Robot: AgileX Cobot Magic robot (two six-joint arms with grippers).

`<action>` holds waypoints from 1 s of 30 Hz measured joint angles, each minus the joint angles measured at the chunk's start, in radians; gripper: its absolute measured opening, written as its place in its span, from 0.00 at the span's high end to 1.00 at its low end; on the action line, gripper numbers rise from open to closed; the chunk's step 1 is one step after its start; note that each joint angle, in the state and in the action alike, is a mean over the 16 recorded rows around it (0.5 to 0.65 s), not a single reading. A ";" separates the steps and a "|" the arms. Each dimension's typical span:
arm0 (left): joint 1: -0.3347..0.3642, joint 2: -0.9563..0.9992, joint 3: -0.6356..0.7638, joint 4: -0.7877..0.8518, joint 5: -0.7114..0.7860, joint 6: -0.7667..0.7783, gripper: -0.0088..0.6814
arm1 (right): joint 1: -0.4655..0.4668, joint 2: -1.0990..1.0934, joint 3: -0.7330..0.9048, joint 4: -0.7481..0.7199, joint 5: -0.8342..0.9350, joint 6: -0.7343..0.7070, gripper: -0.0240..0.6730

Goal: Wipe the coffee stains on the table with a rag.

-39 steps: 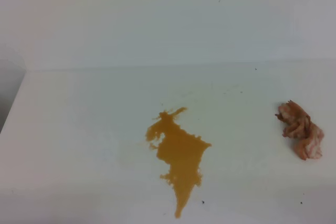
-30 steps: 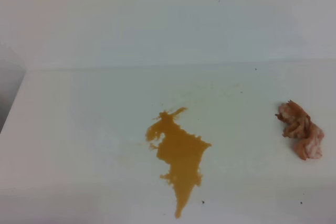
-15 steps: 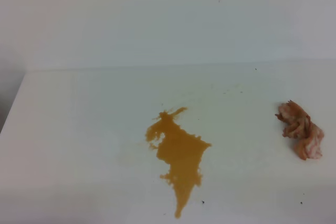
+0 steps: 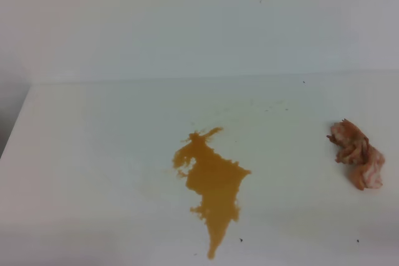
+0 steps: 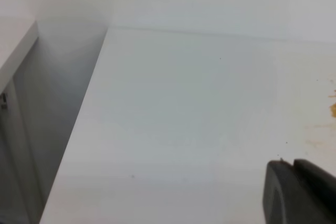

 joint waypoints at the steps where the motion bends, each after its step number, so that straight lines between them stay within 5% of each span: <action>1: 0.000 0.000 0.000 0.000 0.000 0.000 0.99 | 0.000 0.000 0.000 -0.001 -0.040 0.001 0.97; 16: 0.000 0.000 0.000 0.000 0.000 0.000 0.99 | 0.000 0.000 -0.072 -0.021 -0.531 0.073 0.97; 23: 0.000 0.000 0.000 0.000 0.000 0.000 0.99 | 0.000 0.003 -0.238 -0.065 -0.421 0.035 0.97; 30: 0.000 0.000 0.000 0.000 0.000 0.000 0.99 | 0.000 0.066 -0.448 -0.118 -0.114 -0.100 0.97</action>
